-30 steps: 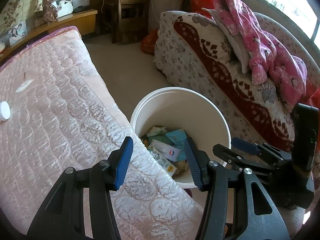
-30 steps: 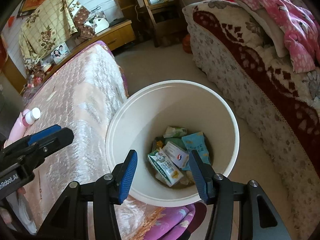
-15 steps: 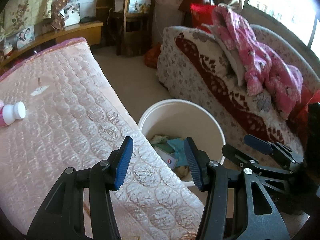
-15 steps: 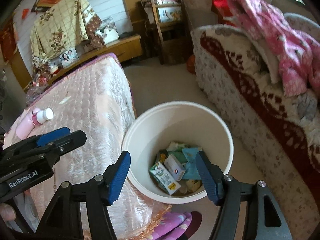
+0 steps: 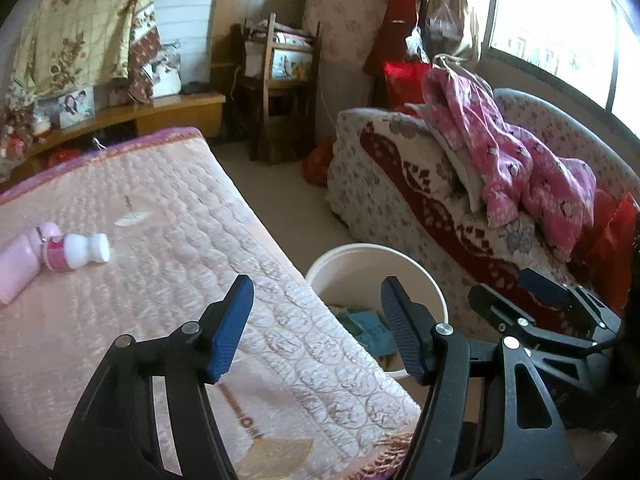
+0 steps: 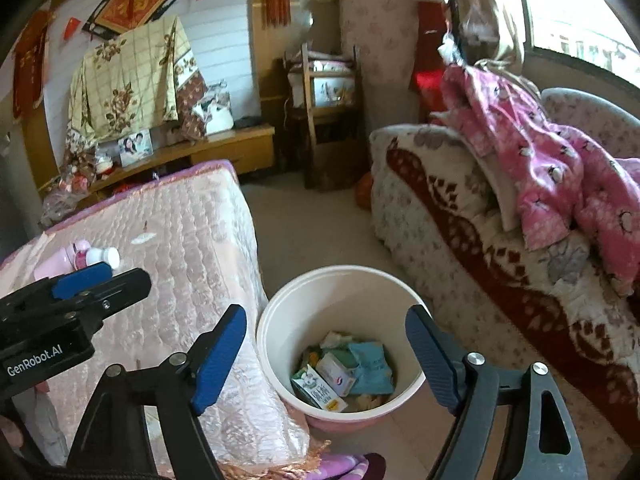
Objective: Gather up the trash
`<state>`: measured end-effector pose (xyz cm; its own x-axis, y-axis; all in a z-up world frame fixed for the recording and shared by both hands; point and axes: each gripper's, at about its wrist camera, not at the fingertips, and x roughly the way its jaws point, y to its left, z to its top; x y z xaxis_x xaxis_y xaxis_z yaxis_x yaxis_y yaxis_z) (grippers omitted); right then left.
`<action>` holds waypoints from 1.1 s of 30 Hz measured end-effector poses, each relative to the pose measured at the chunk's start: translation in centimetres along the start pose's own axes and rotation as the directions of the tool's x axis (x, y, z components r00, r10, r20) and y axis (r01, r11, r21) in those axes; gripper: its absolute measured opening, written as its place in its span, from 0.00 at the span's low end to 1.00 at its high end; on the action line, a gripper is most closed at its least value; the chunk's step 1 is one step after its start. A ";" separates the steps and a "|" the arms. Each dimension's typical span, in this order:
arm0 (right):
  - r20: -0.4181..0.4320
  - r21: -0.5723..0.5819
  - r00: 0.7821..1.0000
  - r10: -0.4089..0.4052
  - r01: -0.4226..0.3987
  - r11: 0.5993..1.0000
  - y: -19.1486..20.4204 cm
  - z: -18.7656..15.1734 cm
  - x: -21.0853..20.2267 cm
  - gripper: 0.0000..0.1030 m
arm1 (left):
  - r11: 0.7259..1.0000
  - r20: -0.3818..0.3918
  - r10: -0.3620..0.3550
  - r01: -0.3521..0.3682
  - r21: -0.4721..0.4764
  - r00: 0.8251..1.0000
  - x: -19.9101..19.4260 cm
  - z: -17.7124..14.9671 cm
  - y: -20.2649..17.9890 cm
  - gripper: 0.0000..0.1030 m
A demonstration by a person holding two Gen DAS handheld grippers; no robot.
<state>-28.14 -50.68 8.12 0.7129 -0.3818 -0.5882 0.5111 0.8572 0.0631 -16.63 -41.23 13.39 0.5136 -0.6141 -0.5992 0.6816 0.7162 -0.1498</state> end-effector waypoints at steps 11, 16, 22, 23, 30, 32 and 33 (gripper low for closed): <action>0.097 0.008 0.995 0.018 -0.019 1.000 1.9 0.5 -4.3 0.92 | 0.989 0.104 0.134 -0.139 0.047 0.985 -4.9 -0.8 0.6 0.63; 0.120 -0.001 0.992 0.030 -0.030 1.000 2.6 0.6 -5.6 0.92 | 0.989 0.130 0.138 -0.144 0.038 0.982 -6.8 -0.9 0.8 0.63; 0.148 -0.001 0.988 0.039 -0.040 0.999 3.0 0.6 -7.1 0.92 | 0.989 0.159 0.144 -0.149 0.019 0.977 -8.3 -0.9 1.2 0.63; 0.151 -0.002 0.988 0.039 -0.039 0.999 3.1 0.6 -7.2 0.92 | 0.988 0.165 0.147 -0.152 0.022 0.975 -8.6 -1.0 1.2 0.63; 0.172 -0.005 0.984 0.038 -0.038 0.999 3.4 0.5 -7.9 0.92 | 0.988 0.197 0.145 -0.153 0.027 0.970 -9.8 -1.2 1.0 0.63; 0.170 -0.009 0.985 0.039 -0.038 0.999 3.5 0.5 -8.0 0.92 | 0.988 0.203 0.145 -0.153 0.026 0.968 -10.1 -1.4 1.0 0.63; 0.170 -0.009 0.985 0.038 -0.037 0.999 3.5 0.5 -8.1 0.92 | 0.988 0.204 0.144 -0.153 0.027 0.968 -10.1 -1.4 1.0 0.63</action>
<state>-31.88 -44.78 13.46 0.8033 -0.4018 -0.4396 0.4798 0.8739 0.0781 -21.87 -33.85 18.25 0.7019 -0.5590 -0.4415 0.6089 0.7925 -0.0353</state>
